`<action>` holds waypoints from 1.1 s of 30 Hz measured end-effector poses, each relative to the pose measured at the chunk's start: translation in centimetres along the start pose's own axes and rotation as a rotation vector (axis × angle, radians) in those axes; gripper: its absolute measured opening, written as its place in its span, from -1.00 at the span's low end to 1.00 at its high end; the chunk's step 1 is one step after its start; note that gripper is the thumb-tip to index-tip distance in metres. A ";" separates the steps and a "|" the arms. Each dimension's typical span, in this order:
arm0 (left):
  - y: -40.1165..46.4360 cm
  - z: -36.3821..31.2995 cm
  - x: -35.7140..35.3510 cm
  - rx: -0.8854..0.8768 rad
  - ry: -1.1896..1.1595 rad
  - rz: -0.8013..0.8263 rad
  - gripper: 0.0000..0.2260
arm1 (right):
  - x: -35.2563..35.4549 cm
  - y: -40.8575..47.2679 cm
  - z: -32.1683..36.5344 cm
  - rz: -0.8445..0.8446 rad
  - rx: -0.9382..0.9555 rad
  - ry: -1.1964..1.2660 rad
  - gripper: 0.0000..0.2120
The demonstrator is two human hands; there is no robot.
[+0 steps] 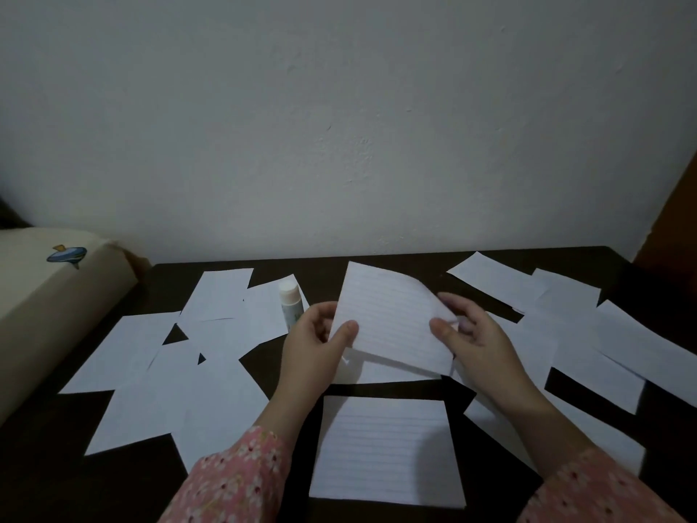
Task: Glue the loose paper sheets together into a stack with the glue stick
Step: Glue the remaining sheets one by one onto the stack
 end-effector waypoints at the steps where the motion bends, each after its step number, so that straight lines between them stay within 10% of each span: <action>1: 0.0 0.3 0.1 0.036 -0.018 -0.019 -0.72 | 0.2 0.3 -0.4 -0.030 -0.034 0.026 -0.61; 13: 0.4 1.7 0.2 0.068 0.249 -0.012 -0.86 | 0.1 1.2 -2.4 -0.160 -0.067 -0.359 -0.70; 29: 1.3 3.0 0.3 0.158 0.247 0.001 -0.86 | 0.0 1.4 -2.6 -0.164 -0.110 -0.070 -0.80; 33: 1.0 2.5 0.4 0.061 0.325 -0.075 -0.88 | 0.1 1.5 -3.4 -0.179 -0.108 -0.451 -0.82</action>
Point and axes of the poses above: each hand's wrist, its own y-axis towards the middle knuckle, its own x-axis out of the back of the hand, z = x × y, the point moved 4 cm from there along y, towards the middle knuckle, and after that the axes turned 7 degrees about y, right-handed, at the moved point
